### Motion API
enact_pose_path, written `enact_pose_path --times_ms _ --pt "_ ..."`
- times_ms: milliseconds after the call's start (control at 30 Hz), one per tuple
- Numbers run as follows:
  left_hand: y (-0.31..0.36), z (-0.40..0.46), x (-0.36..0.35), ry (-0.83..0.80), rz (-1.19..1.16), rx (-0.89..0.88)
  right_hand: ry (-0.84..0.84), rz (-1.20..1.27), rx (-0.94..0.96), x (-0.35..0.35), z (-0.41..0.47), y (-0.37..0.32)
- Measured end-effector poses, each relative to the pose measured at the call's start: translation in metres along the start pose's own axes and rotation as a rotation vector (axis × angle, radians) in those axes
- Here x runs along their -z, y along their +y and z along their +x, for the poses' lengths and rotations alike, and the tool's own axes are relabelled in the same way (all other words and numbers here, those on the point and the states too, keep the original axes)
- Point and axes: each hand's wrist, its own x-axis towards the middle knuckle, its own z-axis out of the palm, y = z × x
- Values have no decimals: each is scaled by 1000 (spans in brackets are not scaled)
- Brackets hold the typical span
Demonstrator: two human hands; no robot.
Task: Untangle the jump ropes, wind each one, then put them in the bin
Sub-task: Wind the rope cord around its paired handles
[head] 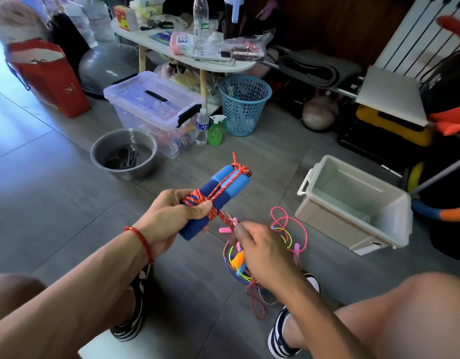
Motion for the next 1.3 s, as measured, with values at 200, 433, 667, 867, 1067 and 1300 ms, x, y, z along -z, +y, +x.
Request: enact_pose_path --times_ms 200,433,667,867,1067,1300 --pt "-4 4 4 41 284 -78 37 -143 33 5 -3 1" --pt "-7 7 -2 59 680 -228 193 -640 393 18 -7 8" --pt "-17 -5 -24 -193 1114 -342 246 -830 625 39 3 7" --pt "-17 -18 -38 -289 1056 -545 121 -576 432 65 21 5" --pt "-7 -28 -41 -267 1083 -640 -210 -254 312 80 37 7" --pt "11 -50 -41 -375 959 -633 -562 40 261 96 55 14"
